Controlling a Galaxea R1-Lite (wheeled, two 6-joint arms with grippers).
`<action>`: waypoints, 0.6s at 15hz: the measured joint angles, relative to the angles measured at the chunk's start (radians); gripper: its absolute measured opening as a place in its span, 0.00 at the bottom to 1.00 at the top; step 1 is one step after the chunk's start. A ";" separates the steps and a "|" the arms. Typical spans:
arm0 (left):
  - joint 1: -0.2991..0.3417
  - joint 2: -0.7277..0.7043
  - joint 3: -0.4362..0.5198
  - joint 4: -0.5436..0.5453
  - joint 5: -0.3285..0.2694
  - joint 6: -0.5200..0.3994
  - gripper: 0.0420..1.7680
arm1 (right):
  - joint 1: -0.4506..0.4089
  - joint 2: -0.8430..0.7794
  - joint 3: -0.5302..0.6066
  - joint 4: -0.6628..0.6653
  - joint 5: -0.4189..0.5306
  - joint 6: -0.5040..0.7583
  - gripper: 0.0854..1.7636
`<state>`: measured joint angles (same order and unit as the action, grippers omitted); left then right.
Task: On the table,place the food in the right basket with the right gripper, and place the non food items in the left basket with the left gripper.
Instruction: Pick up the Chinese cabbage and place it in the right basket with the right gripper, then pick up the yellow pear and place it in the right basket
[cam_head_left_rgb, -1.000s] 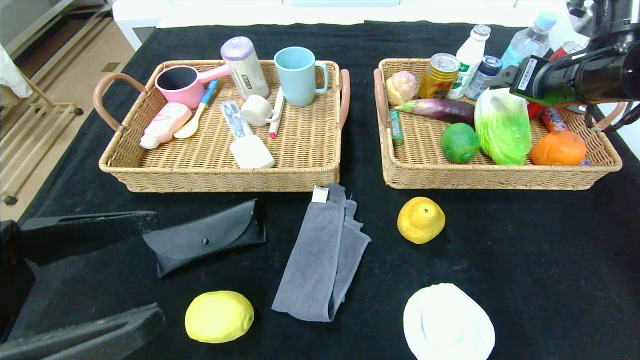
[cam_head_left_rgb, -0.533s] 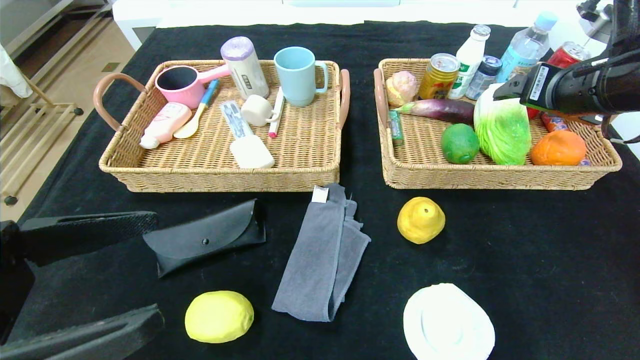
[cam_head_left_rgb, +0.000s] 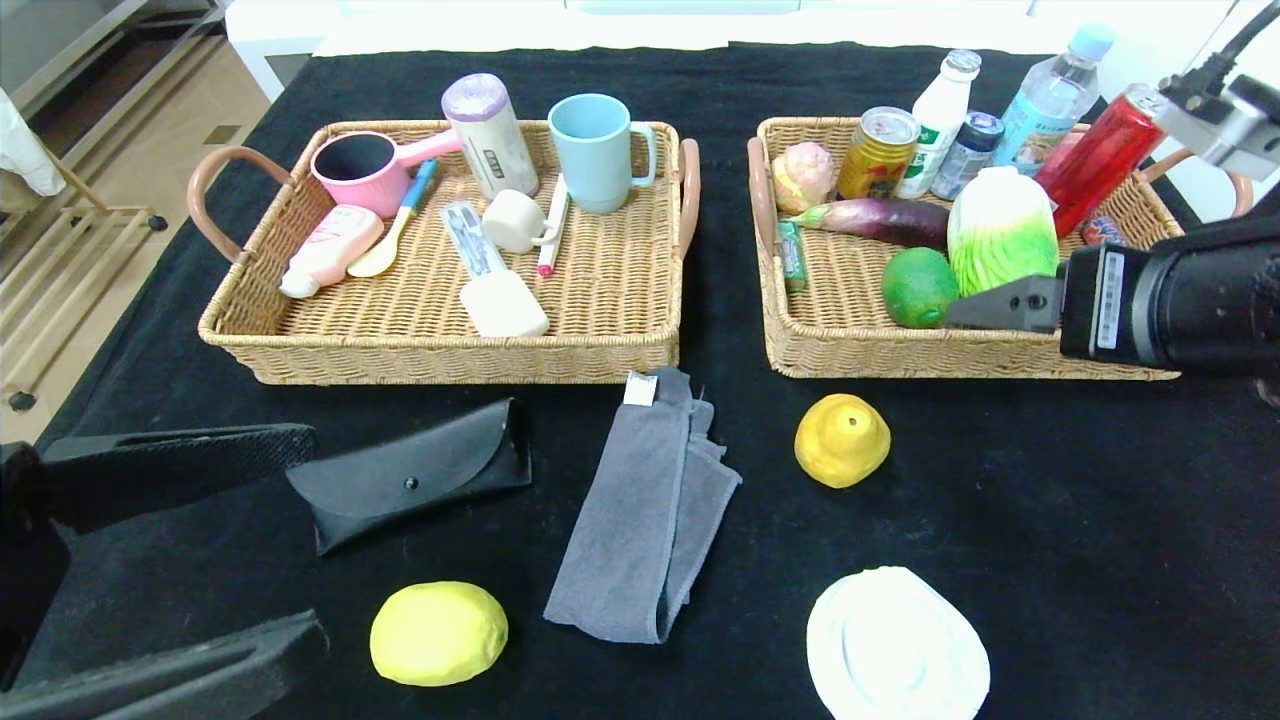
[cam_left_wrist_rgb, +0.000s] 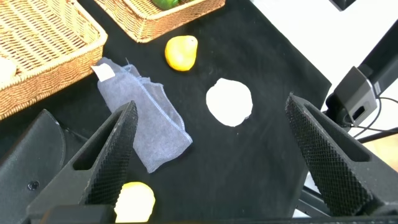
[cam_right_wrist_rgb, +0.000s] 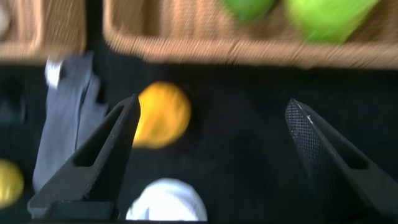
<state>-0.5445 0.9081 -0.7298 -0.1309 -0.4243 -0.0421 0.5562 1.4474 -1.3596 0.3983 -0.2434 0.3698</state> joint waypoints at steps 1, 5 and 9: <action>0.000 -0.001 0.000 0.002 0.000 0.000 0.97 | 0.038 -0.019 0.043 -0.001 -0.001 0.000 0.96; 0.000 -0.003 0.000 0.004 0.000 0.000 0.97 | 0.124 -0.029 0.120 -0.005 0.002 0.005 0.96; 0.000 -0.005 0.000 0.005 0.000 0.004 0.97 | 0.170 0.037 0.113 -0.081 -0.004 0.008 0.96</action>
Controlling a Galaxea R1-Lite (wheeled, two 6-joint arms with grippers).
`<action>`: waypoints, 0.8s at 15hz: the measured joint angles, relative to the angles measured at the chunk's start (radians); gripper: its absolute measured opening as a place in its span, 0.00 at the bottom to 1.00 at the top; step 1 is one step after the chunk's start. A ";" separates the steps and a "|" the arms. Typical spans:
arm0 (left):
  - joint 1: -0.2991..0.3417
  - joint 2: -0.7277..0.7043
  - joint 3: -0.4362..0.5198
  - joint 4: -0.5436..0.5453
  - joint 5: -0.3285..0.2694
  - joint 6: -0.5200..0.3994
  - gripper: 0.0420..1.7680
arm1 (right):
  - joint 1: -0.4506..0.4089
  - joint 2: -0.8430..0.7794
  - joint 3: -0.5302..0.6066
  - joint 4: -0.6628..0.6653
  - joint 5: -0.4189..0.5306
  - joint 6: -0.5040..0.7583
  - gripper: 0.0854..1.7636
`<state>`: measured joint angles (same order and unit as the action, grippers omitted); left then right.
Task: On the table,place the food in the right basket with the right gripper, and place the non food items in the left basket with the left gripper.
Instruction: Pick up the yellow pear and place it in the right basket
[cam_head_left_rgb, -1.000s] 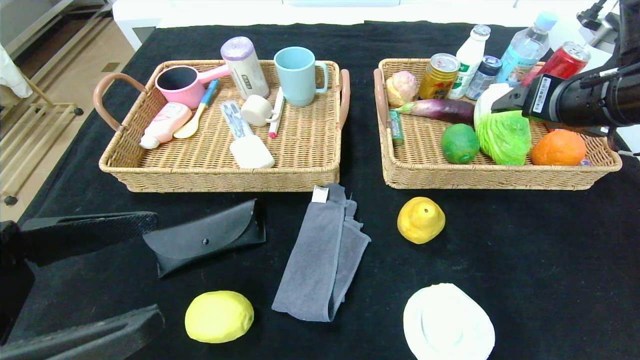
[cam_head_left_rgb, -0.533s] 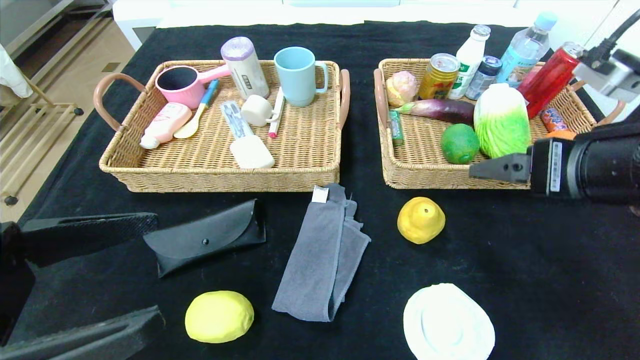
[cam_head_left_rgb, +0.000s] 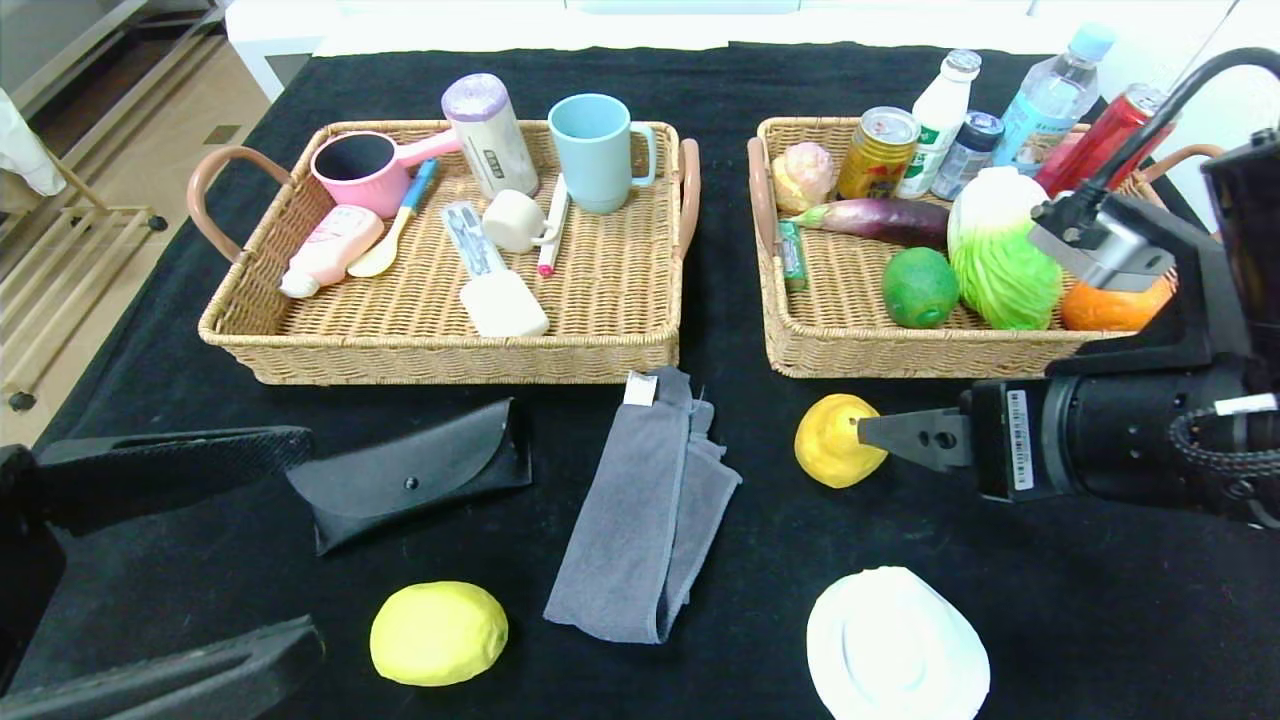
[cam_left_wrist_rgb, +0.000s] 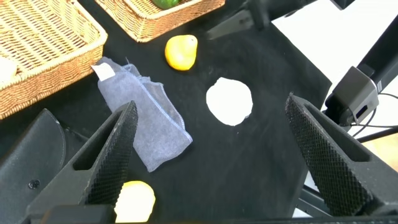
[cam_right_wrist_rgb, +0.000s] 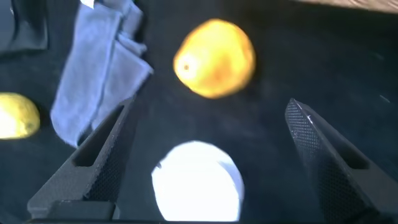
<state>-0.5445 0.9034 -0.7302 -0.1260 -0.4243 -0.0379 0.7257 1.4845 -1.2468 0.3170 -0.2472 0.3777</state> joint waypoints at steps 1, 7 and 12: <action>0.000 -0.001 0.000 0.000 0.000 0.000 0.97 | 0.006 0.020 -0.009 -0.011 -0.004 0.000 0.96; 0.001 -0.010 0.000 0.000 0.008 0.024 0.97 | 0.014 0.148 -0.075 -0.018 -0.127 -0.003 0.96; 0.001 -0.029 -0.003 0.000 0.008 0.026 0.97 | 0.015 0.215 -0.115 -0.024 -0.144 0.001 0.96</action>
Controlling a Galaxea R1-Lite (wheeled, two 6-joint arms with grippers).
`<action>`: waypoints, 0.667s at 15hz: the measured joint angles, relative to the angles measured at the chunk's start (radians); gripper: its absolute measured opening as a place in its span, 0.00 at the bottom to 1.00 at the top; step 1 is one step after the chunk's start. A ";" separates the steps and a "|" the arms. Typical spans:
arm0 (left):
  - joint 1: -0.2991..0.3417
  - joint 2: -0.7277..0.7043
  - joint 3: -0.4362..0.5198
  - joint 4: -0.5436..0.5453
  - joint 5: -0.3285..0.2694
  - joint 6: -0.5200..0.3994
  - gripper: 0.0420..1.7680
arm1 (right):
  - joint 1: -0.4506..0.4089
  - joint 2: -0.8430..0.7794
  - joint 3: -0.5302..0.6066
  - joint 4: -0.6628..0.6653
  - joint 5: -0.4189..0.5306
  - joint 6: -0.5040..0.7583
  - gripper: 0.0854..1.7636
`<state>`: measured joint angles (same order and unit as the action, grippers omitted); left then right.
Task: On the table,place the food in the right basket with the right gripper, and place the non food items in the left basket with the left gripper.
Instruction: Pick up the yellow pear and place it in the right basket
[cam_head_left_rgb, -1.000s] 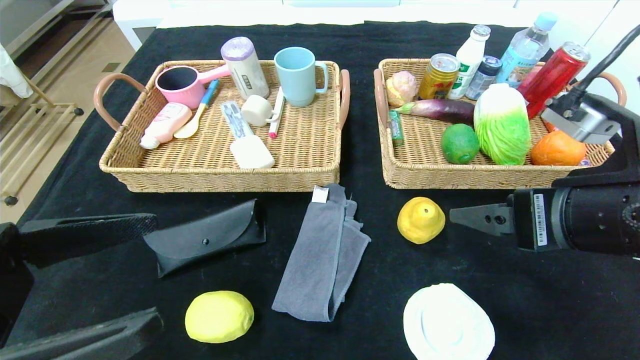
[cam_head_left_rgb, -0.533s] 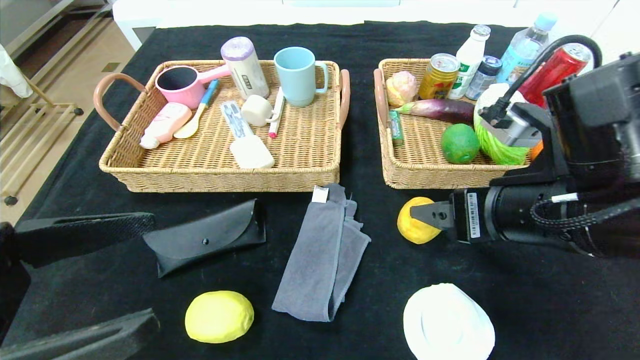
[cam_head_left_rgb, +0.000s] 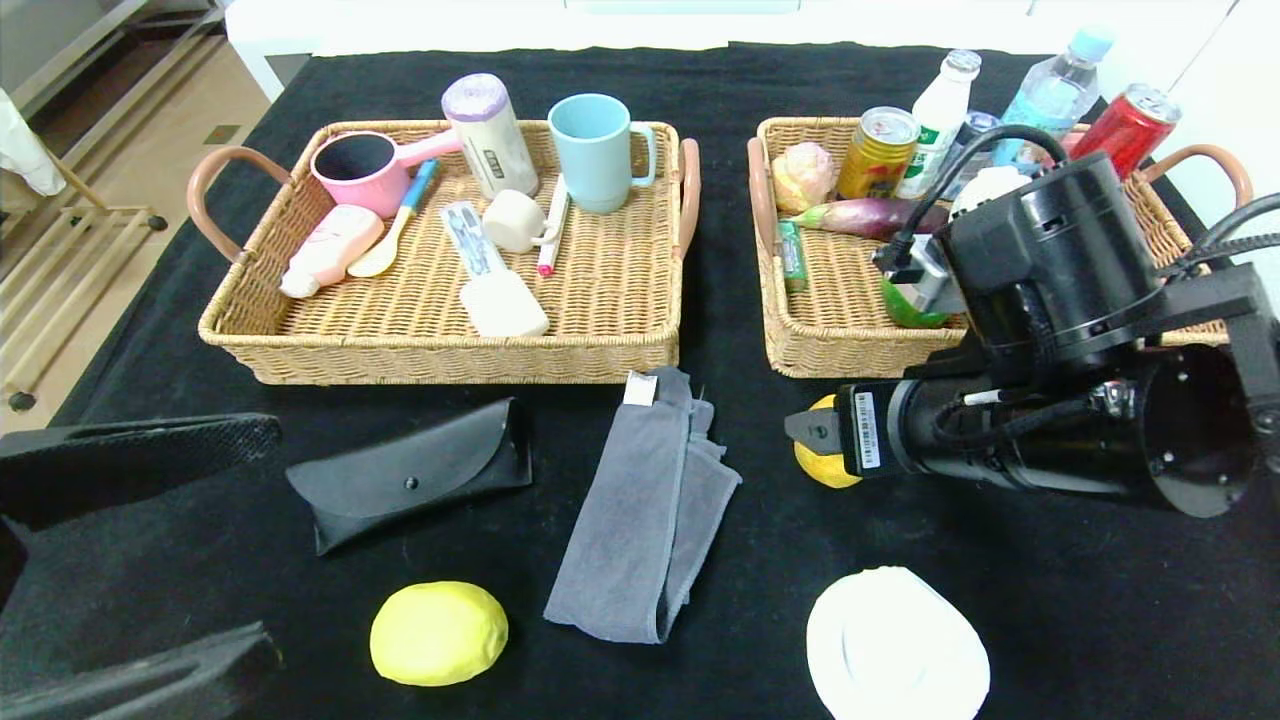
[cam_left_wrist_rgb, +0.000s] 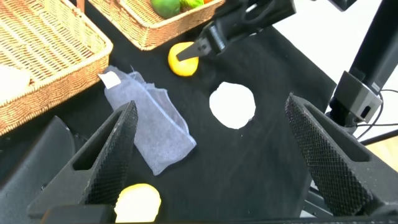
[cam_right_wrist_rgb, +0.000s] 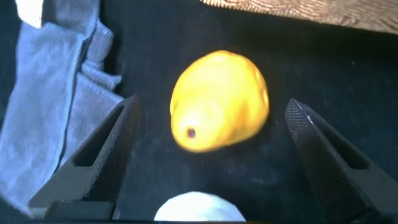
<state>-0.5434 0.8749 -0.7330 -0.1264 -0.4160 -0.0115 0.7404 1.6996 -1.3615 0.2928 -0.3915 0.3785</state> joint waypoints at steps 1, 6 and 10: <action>0.000 -0.004 -0.001 0.000 0.000 0.000 0.97 | 0.000 0.011 -0.006 0.000 -0.019 0.000 0.96; -0.001 -0.010 -0.002 0.000 -0.001 0.000 0.97 | 0.000 0.054 -0.016 -0.002 -0.087 0.001 0.96; -0.001 -0.011 -0.002 0.000 0.000 0.000 0.97 | 0.000 0.074 -0.020 -0.003 -0.089 0.000 0.96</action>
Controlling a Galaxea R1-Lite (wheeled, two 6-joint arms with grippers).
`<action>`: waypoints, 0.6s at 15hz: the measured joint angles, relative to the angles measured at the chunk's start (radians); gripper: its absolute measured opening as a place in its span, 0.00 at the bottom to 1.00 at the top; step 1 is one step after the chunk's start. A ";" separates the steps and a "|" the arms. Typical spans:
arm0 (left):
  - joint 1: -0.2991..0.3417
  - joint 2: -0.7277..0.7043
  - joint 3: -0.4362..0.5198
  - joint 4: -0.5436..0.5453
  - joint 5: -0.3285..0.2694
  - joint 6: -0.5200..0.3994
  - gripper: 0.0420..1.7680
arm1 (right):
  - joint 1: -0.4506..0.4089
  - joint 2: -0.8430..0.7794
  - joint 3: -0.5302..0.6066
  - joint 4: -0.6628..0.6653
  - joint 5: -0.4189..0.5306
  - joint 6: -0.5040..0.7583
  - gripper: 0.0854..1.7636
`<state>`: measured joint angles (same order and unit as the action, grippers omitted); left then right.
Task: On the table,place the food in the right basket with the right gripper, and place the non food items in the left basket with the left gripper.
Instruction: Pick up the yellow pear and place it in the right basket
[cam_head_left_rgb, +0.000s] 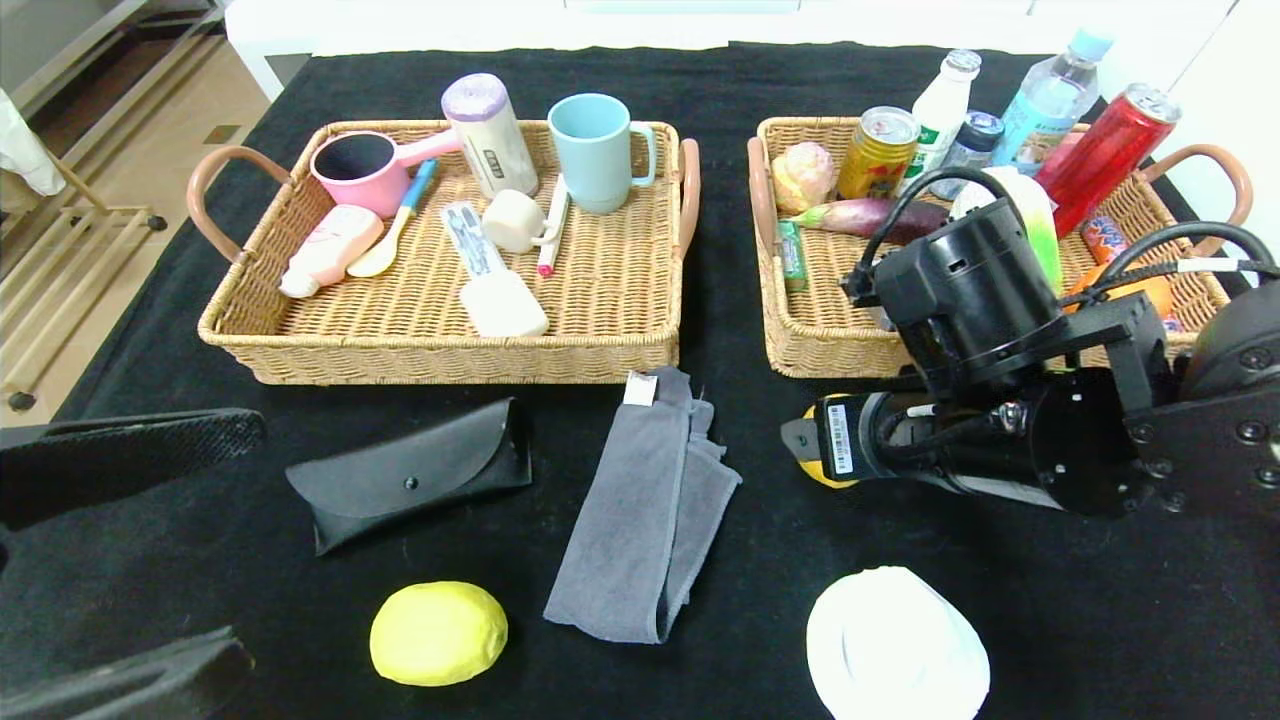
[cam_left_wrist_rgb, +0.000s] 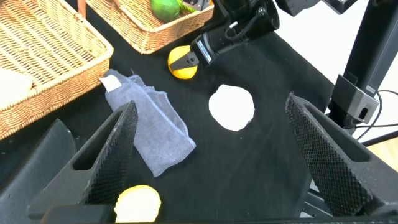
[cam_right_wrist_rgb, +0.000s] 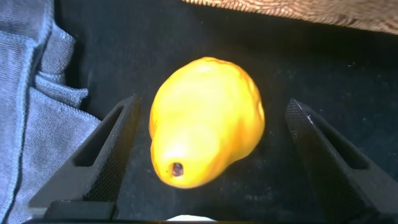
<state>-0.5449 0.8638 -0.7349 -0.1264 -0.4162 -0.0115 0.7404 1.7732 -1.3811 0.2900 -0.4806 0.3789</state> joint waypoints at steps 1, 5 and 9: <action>0.000 0.000 0.000 0.000 0.000 0.000 0.97 | 0.000 0.006 -0.006 0.000 0.000 0.000 0.96; 0.001 -0.004 -0.001 0.000 0.000 0.000 0.97 | 0.000 0.023 -0.024 0.001 -0.001 0.002 0.96; 0.000 -0.005 -0.001 0.000 0.000 0.001 0.97 | -0.001 0.029 -0.024 0.001 0.000 0.014 0.87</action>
<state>-0.5445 0.8587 -0.7360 -0.1264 -0.4166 -0.0109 0.7389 1.8026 -1.4055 0.2911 -0.4811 0.3930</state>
